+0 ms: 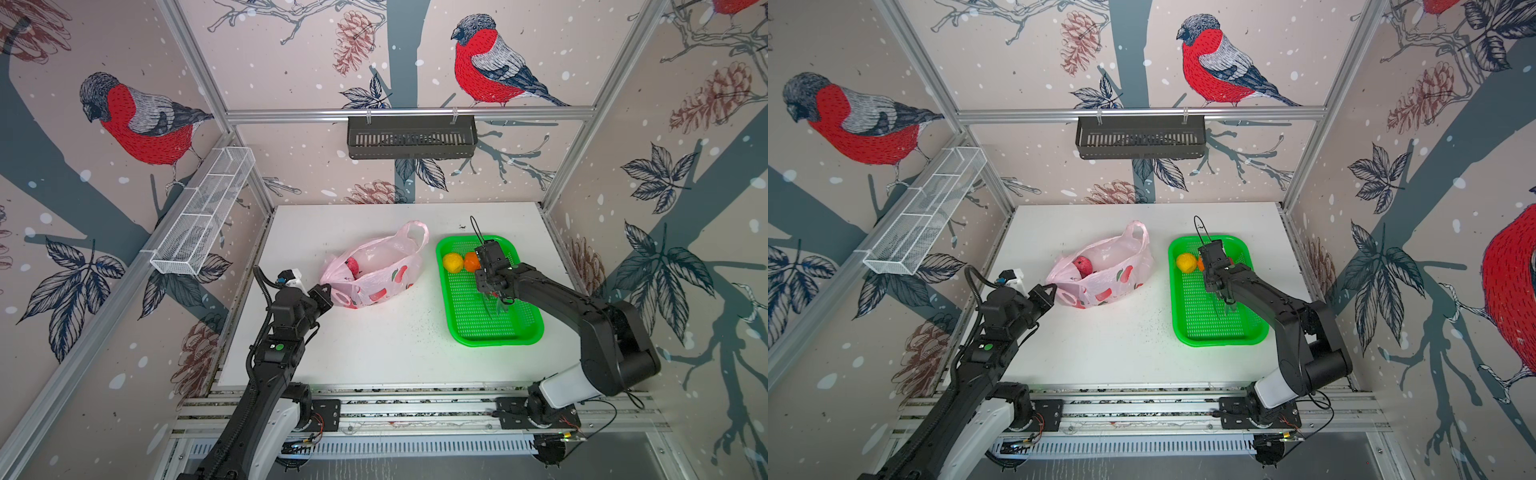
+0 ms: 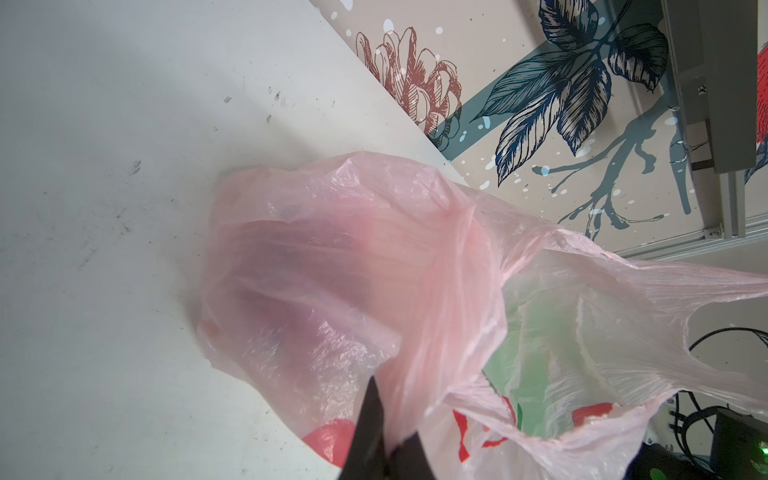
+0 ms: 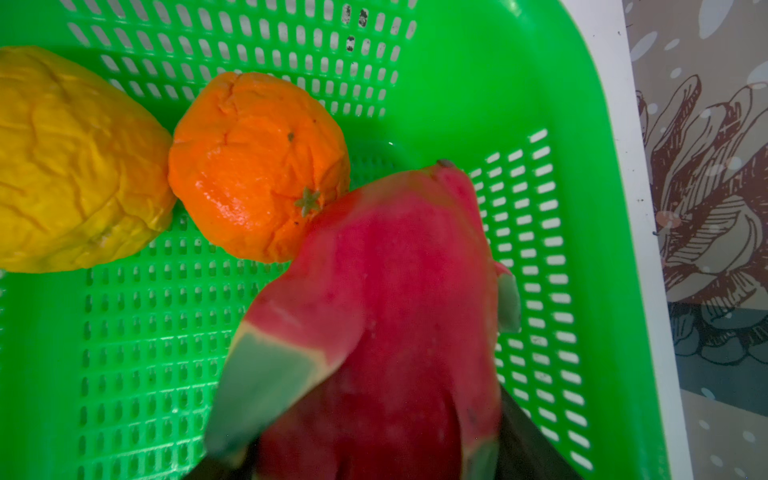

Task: Untie the knot of the plastic bag and take out the fruit
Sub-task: 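Lower the dragon fruit into the basket beside the orange and open the right gripper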

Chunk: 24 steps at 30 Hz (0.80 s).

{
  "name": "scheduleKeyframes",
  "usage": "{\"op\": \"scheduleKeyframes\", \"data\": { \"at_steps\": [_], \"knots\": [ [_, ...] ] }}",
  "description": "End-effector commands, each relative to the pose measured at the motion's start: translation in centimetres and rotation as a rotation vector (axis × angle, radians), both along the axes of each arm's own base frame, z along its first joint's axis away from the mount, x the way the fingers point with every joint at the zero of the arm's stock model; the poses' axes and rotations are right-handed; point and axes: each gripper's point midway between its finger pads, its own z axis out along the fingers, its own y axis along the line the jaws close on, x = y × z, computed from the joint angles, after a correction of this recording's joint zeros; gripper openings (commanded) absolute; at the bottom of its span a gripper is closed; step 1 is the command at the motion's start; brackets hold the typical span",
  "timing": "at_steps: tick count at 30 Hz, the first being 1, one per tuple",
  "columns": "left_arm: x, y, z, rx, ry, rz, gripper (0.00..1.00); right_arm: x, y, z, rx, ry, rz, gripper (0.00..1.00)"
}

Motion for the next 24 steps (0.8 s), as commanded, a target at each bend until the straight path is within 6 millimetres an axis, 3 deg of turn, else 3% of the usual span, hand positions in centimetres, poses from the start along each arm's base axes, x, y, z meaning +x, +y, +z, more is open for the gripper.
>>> {"op": "scheduleKeyframes", "data": {
  "at_steps": [1,24],
  "knots": [
    [0.1,0.0,0.3,0.009,-0.016,-0.004,0.0,-0.5,-0.6,-0.2,-0.034,0.023,-0.008,0.65],
    [-0.2,0.1,0.2,0.009,-0.021,-0.01,0.0,-1.0,0.0,1.7,-0.072,0.017,-0.001,0.77]
  ]
}}
